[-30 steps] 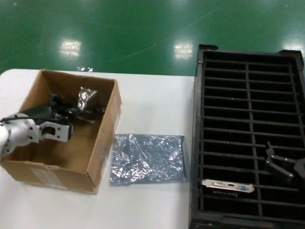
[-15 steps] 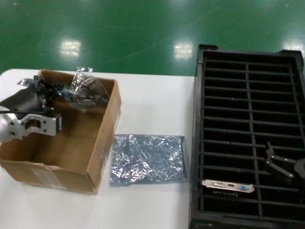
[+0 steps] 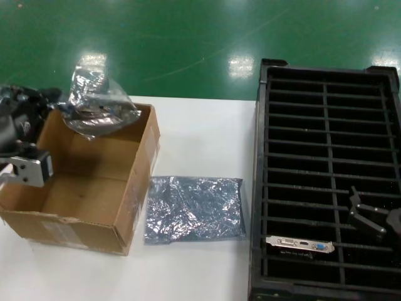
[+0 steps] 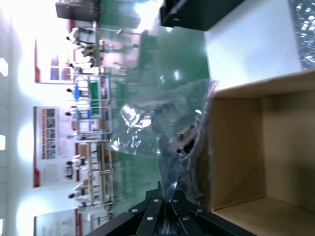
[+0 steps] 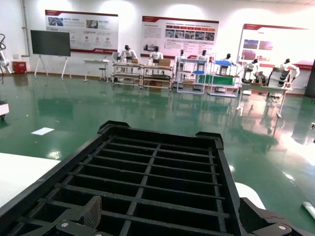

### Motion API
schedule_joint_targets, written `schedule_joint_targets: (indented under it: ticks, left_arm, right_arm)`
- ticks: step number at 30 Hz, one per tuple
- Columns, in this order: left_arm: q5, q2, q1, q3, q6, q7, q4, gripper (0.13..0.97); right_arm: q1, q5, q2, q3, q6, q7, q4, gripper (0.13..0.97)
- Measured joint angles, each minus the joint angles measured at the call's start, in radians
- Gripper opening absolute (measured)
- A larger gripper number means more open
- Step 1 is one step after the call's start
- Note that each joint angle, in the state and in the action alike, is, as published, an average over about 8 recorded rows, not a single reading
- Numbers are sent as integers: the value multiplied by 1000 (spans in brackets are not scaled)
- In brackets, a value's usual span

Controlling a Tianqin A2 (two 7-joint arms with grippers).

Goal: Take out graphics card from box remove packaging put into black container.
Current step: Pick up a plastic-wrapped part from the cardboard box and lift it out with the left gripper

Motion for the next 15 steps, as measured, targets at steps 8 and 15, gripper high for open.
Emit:
schedule_joint_targets:
  ticks: [8,15]
  left_arm:
    - [-62,-46,131,-83,-7,-64,-166,139]
    - [-180,-80,227,-61,-29,-57,-233,139]
  right_arm:
    - [0,0,0,0,0,0,0,966]
    - [0,0,0,0,0,0,0,966]
